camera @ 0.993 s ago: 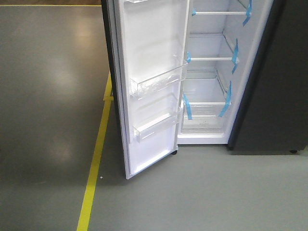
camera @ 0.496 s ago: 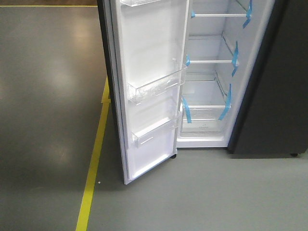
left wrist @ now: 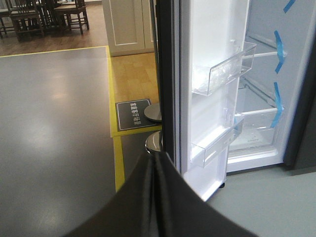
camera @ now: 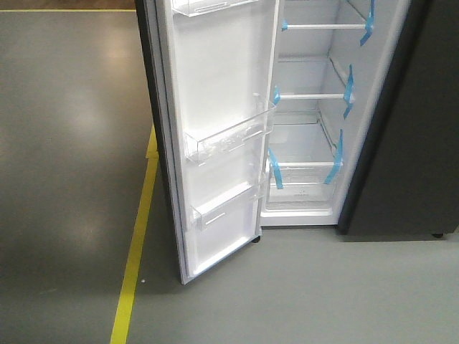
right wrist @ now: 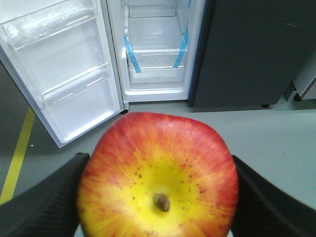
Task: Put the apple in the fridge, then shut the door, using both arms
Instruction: 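Approach the refrigerator shelves with the apple held in the right gripper, then drive the base closer to the open door bins, apple in right gripper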
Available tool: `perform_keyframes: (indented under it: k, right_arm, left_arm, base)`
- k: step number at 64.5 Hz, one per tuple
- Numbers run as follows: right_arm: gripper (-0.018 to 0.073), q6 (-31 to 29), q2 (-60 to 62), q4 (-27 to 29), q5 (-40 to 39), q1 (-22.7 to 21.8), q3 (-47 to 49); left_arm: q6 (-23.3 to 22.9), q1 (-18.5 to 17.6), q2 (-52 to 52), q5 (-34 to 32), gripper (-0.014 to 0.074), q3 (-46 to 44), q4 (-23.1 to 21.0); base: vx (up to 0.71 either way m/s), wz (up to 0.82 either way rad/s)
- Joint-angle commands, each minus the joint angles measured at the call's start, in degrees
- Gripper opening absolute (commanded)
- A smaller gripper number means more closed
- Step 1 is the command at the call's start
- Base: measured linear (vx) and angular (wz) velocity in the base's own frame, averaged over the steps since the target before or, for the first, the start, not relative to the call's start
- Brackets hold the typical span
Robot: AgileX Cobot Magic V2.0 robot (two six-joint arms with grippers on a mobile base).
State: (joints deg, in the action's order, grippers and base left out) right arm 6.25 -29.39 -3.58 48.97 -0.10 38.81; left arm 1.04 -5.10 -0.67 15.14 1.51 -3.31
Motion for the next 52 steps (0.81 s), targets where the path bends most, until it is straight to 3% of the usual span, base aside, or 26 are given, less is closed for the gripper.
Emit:
perform_keyframes:
  k: [1,52]
  right_arm:
    - [0.01,-0.44,-0.16,-0.45,-4.23,-0.22,1.59]
    - [0.01,-0.44,-0.16,-0.45,-4.23,-0.22,1.59]
  left_arm:
    - [-0.39,-0.3,-0.83,-4.06,-0.0005,1.07,-0.32]
    - [-0.39,-0.3,-0.83,-4.06,-0.0005,1.07,-0.32]
  base:
    - [0.07,-0.02]
    - [0.06,-0.01]
